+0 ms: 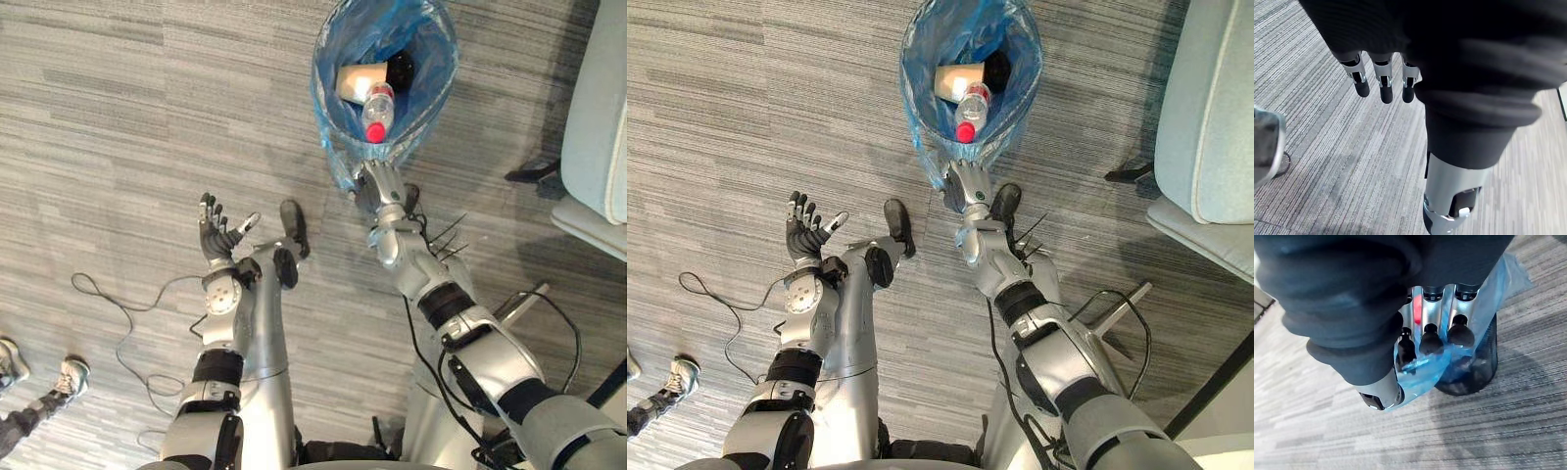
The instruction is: Gather rubbish on tea table into small bin, then transfer packed bag to large trash can.
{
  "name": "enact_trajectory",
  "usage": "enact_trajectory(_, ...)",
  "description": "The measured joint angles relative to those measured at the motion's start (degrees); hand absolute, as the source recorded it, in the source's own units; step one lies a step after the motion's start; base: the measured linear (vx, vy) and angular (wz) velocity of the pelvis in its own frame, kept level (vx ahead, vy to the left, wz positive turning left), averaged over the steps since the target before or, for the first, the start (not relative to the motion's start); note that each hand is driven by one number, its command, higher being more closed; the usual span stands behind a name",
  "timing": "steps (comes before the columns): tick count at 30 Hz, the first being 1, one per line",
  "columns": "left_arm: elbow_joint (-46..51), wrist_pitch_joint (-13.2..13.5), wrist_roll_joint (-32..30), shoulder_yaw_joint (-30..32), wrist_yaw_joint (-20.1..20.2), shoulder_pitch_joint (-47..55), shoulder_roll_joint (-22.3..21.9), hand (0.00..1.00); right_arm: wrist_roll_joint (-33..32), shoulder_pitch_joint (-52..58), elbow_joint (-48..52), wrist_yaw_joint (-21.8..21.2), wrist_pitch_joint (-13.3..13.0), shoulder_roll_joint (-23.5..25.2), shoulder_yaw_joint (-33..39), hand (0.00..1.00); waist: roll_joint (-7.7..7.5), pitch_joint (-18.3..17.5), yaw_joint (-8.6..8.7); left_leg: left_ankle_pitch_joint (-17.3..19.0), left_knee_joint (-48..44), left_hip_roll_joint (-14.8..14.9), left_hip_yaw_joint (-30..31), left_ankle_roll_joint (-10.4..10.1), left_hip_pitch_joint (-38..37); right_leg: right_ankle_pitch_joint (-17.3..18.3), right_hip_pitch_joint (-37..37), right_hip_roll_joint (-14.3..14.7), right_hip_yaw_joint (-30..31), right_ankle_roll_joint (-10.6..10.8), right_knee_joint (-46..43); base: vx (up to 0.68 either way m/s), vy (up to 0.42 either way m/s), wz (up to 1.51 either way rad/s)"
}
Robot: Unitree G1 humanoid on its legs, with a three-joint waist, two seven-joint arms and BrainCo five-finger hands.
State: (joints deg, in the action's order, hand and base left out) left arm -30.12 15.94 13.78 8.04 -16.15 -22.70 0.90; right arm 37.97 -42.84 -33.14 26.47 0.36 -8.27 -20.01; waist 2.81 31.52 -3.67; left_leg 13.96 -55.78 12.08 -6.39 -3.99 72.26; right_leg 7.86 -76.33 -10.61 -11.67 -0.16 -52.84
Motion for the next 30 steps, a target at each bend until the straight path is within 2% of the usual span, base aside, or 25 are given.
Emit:
enact_trajectory(4,-0.1,-1.2,-1.0,-1.5,0.0,2.0,-0.3,0.0,-2.8,3.6,5.0,0.5,-0.3,0.2,2.0,1.0,-0.15,-0.1,0.4,-0.7,3.1,0.1,-0.2,-0.1,-5.3,-0.3,5.6,0.6,-0.7,-0.3,3.3,-0.04,0.003,-0.01)
enact_trajectory(5,-0.4,-1.6,-1.0,-1.6,0.0,2.3,-0.2,0.0,-4.2,5.3,6.6,0.7,-0.5,0.4,2.2,1.0,-0.19,-0.1,1.06,-1.2,4.7,0.0,-0.1,-0.3,-7.5,-0.5,8.0,0.8,-1.1,-0.1,4.7,-0.03,-0.017,0.07)
enact_trajectory(8,-0.4,-2.1,-1.4,-3.5,0.2,4.7,-0.1,0.0,-8.3,10.3,10.3,0.2,-1.8,1.4,2.3,1.0,-0.45,-0.2,1.39,-1.7,9.6,0.0,-0.6,-0.6,-15.0,-2.2,15.7,1.9,-2.0,-1.8,10.6,0.0,-0.004,-0.08)
enact_trajectory(10,-0.4,-2.4,-2.9,-4.9,1.2,6.4,-0.1,0.0,-11.2,14.1,12.4,-0.9,-2.4,2.8,3.4,1.0,-0.97,-0.5,1.46,-2.5,13.2,0.1,-1.4,-0.7,-20.2,-3.2,20.8,2.5,-2.2,-1.6,14.4,0.0,0.0,-0.06)
enact_trajectory(13,-1.2,-3.4,-3.5,-6.0,1.7,9.3,-0.1,0.0,-20.5,20.7,15.2,-3.9,-4.2,5.8,4.1,1.0,-2.9,-1.8,1.58,-3.5,18.3,0.0,-2.3,-1.2,-28.8,-4.0,29.3,3.4,-2.6,-1.9,19.6,0.07,-0.011,-0.02)
enact_trajectory(15,-3.2,-4.5,-3.9,-6.1,2.8,12.5,-0.2,0.0,-29.6,25.6,18.8,-7.4,-5.5,7.2,4.0,1.0,-4.56,-4.3,1.58,-4.2,22.1,0.0,-3.3,-1.4,-35.3,-5.2,35.6,4.2,-2.6,-2.1,23.7,0.11,0.007,-0.08)
enact_trajectory(17,-5.0,-4.9,-4.7,-6.2,3.8,15.4,-0.3,0.0,-33.4,28.7,20.8,-9.4,-6.5,7.4,3.3,1.0,-5.07,-7.9,1.6,-4.2,24.6,0.0,-4.0,-1.4,-39.0,-5.7,39.4,4.8,-2.5,-1.6,26.8,0.12,0.028,-0.1)
enact_trajectory(20,-7.2,-5.2,-5.5,-6.2,4.2,19.6,-0.6,0.0,-36.3,32.5,23.6,-12.2,-8.5,8.0,2.4,1.0,-5.04,-13.2,1.57,-4.2,29.0,-0.1,-5.9,-1.4,-45.8,-6.8,45.9,5.9,-1.7,-0.3,32.7,0.19,0.057,-0.2)
enact_trajectory(23,-11.0,-5.5,-6.1,-7.3,4.9,21.7,0.5,0.0,-39.3,34.1,24.1,-15.5,-9.9,8.0,0.8,1.0,-5.28,-17.9,1.63,-4.9,33.9,-0.9,-7.6,-1.3,-51.0,-8.7,50.7,6.6,-0.5,0.2,38.3,0.14,0.037,-0.2)
enact_trajectory(28,-12.8,-5.5,-7.7,-8.6,5.0,23.0,2.4,0.0,-44.7,31.8,26.5,-18.5,-11.3,7.9,0.4,1.0,-5.4,-19.1,2.48,-6.3,39.3,-2.8,-9.7,-1.1,-57.2,-13.7,56.6,7.2,2.0,0.5,46.3,0.09,0.052,-0.24)
enact_trajectory(30,-12.7,-5.5,-7.7,-9.1,5.0,23.9,3.8,0.0,-47.0,28.4,27.3,-19.2,-11.5,8.0,-1.8,1.0,-5.46,-19.1,2.75,-6.3,39.4,-3.3,-11.5,-1.1,-57.9,-17.8,56.9,7.6,5.4,1.5,49.4,-0.02,0.092,-0.65)
